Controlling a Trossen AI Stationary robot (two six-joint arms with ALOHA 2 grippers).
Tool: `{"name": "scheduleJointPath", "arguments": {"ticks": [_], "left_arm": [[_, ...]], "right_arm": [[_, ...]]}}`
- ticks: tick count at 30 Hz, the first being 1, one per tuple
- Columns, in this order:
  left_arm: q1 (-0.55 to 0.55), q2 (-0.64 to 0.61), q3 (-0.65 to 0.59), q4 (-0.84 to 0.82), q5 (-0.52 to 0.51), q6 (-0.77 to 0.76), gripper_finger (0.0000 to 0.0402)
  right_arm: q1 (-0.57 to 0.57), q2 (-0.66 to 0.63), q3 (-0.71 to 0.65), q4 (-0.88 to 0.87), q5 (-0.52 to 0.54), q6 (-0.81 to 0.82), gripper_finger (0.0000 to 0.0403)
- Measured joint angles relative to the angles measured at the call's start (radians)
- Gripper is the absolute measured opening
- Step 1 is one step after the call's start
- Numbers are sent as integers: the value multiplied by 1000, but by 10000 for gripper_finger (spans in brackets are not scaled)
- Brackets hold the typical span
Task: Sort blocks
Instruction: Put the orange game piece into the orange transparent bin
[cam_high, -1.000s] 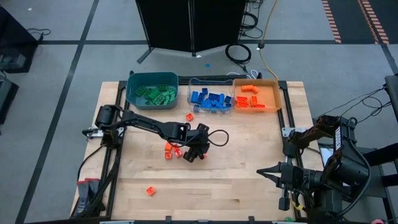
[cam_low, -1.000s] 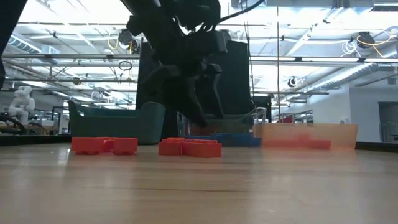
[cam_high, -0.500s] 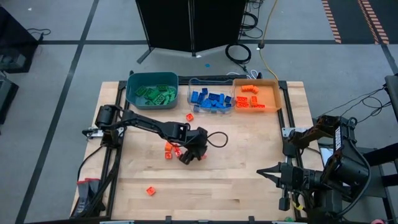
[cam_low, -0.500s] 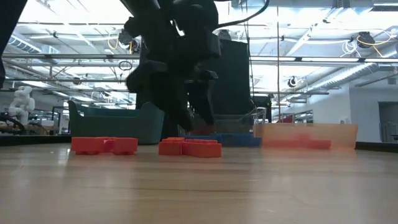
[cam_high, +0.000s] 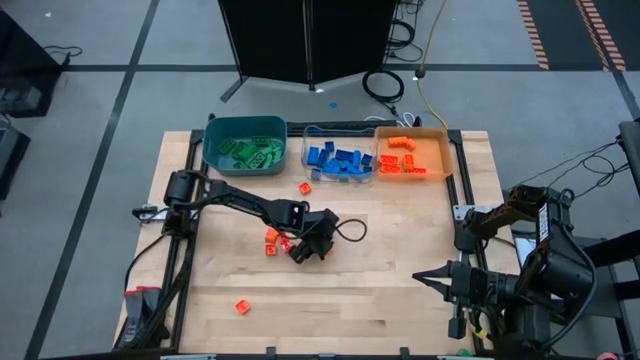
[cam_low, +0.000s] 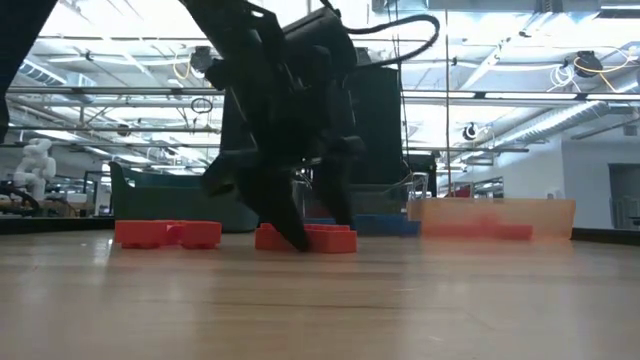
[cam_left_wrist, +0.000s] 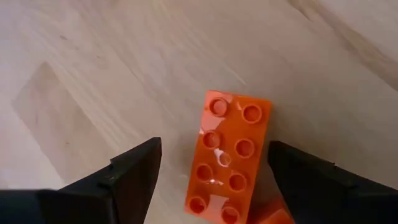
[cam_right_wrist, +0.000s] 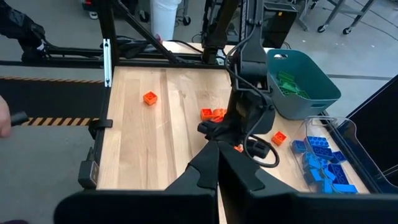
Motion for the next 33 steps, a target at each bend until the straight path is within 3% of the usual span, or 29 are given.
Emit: {"name": "scheduleJointPath", "arguments": {"ticks": [6, 13, 16, 21, 30, 33], "left_arm": [[-3, 45, 5, -22, 11, 1, 268], [-4, 49, 3, -32, 20, -7, 141], [-3, 49, 3, -23, 33, -39, 137], [-5, 40, 50, -28, -10, -250, 137], [15, 15, 318, 116, -308, -337, 137], [47, 17, 370, 307, -374, -356, 137]], "right_arm": [[0, 0, 0, 0, -1, 13, 0], [0, 0, 0, 0, -1, 12, 0], [0, 0, 0, 0, 0, 6, 0], [0, 0, 0, 0, 0, 5, 0], [0, 0, 0, 0, 5, -4, 0], [0, 0, 0, 0, 4, -1, 0]]}}
